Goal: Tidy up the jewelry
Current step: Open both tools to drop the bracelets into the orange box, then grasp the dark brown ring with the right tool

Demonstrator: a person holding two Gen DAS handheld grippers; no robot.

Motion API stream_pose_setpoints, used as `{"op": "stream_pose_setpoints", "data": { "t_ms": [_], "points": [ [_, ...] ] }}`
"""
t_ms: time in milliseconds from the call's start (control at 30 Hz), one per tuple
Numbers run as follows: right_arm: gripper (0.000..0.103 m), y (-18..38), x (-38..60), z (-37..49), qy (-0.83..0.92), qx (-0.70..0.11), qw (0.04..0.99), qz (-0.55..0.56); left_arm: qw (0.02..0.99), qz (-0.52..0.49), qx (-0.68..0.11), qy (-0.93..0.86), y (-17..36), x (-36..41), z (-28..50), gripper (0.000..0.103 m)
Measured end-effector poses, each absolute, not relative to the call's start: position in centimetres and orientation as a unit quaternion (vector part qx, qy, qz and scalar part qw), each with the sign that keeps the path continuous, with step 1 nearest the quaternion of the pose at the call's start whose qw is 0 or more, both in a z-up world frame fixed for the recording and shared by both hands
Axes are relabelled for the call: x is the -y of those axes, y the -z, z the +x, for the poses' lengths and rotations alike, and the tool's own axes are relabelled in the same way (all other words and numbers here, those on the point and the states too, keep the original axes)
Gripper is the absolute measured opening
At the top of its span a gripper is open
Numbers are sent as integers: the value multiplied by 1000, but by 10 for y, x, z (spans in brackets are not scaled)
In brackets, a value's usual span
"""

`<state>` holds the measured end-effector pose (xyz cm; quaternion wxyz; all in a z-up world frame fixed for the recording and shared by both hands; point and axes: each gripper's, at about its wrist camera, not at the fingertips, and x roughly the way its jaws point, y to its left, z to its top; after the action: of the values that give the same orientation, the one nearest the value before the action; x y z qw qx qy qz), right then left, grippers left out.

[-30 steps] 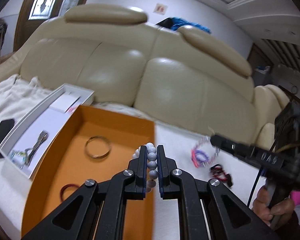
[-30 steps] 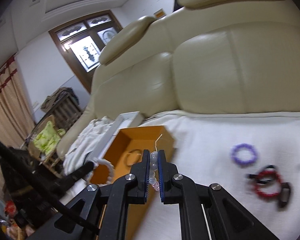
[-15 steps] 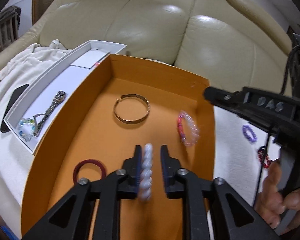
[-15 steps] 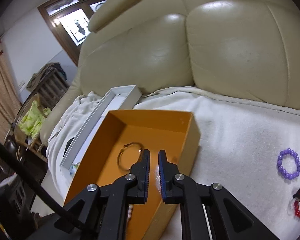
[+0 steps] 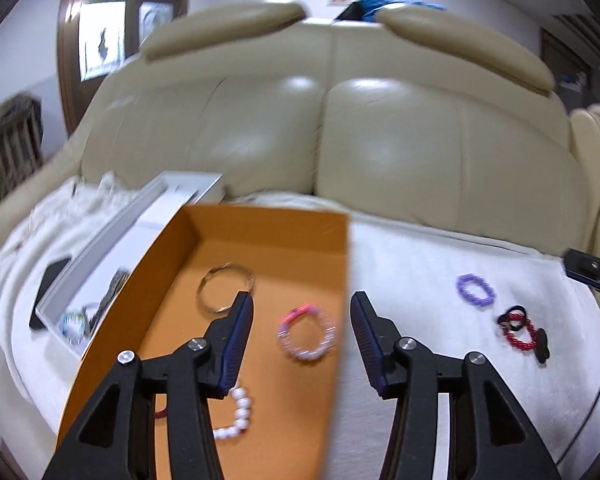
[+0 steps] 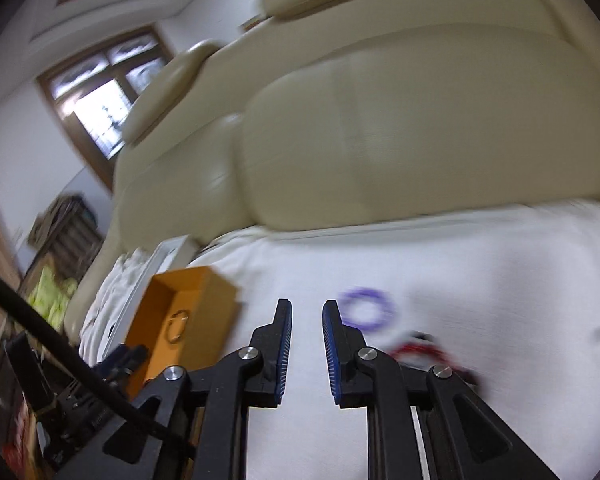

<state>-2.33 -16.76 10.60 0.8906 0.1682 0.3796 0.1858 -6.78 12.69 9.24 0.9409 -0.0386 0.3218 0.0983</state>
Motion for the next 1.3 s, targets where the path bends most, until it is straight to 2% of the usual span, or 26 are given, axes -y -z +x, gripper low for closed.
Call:
{"op": "stream_pose_setpoints", "data": {
  "t_ms": [200,400,767,833,1000,1067,1100,1133,1167,1200,1267,1300],
  "points": [
    [22,-76,252,-54,-132,-394,875,247,949,5,-309,-58,-95,-77,-62,55],
    [22,-53,260,-52,-138,-427,855,259,945,25,-324,-40,-85,-51,-52,58],
    [22,-26,234,-42,-173,-470,838,217,925,-68,-372,38,-66,-35,-22,58],
    [29,-24,233,-37,-172,-467,841,215,919,-89,-379,61,-63,-31,-14,58],
    [29,-11,223,-25,-173,-479,838,195,894,-143,-405,125,-49,-18,7,58],
    [25,-3,218,-21,-159,-491,839,171,886,-147,-420,134,-42,-10,15,57],
    [15,-1,217,-20,-153,-491,842,161,882,-147,-425,139,-38,-5,18,57],
    [12,-2,217,-20,-151,-490,845,153,880,-147,-428,144,-35,-1,20,54],
    [11,-4,219,-21,-151,-487,847,152,876,-151,-433,152,-32,3,23,42],
    [10,-8,222,-23,-152,-480,850,156,872,-155,-437,159,-29,7,25,36],
    [10,-19,232,-26,-152,-463,857,167,870,-158,-437,164,-26,14,28,18],
    [10,-22,235,-27,-151,-457,860,171,871,-155,-436,165,-24,18,30,13]
  ]
}}
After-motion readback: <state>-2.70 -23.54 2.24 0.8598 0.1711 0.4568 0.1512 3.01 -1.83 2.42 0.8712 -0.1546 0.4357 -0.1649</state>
